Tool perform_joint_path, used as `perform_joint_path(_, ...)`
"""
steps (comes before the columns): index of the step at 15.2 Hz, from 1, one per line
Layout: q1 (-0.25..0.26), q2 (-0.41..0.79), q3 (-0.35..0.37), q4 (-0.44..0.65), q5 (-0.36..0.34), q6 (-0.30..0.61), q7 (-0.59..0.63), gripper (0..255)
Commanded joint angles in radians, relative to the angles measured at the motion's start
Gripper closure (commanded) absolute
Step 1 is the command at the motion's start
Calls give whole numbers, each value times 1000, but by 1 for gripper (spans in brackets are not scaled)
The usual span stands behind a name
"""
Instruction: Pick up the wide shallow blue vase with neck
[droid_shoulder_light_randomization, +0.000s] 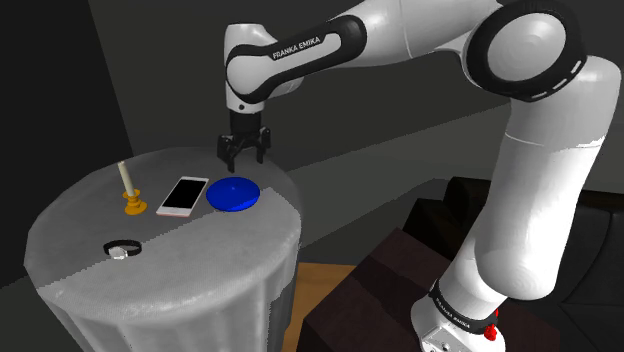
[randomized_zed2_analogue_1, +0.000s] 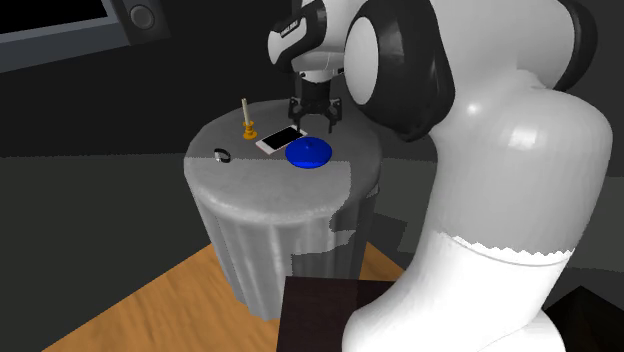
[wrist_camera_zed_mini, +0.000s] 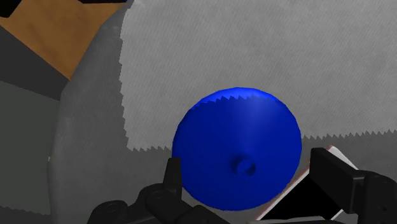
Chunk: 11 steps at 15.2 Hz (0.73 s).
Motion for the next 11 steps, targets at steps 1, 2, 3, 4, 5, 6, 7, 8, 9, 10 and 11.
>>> perform_joint_path(1,10,80,3,82,-6,-6,7,0)
perform_joint_path(2,17,121,5,126,-10,-12,13,0)
perform_joint_path(3,18,125,4,130,-10,-13,13,0)
perform_joint_path(4,18,130,4,123,-11,-1,13,0)
perform_joint_path(5,19,134,4,116,-12,10,13,0)
perform_joint_path(6,19,139,3,110,-13,22,13,0)
perform_joint_path(7,19,145,3,104,-14,33,14,0)
perform_joint_path(8,19,150,2,98,-15,45,14,0)
perform_joint_path(9,20,155,2,92,-16,56,14,0)
perform_joint_path(10,20,165,1,83,-17,73,14,0)
perform_joint_path(11,20,164,1,83,-17,73,14,0)
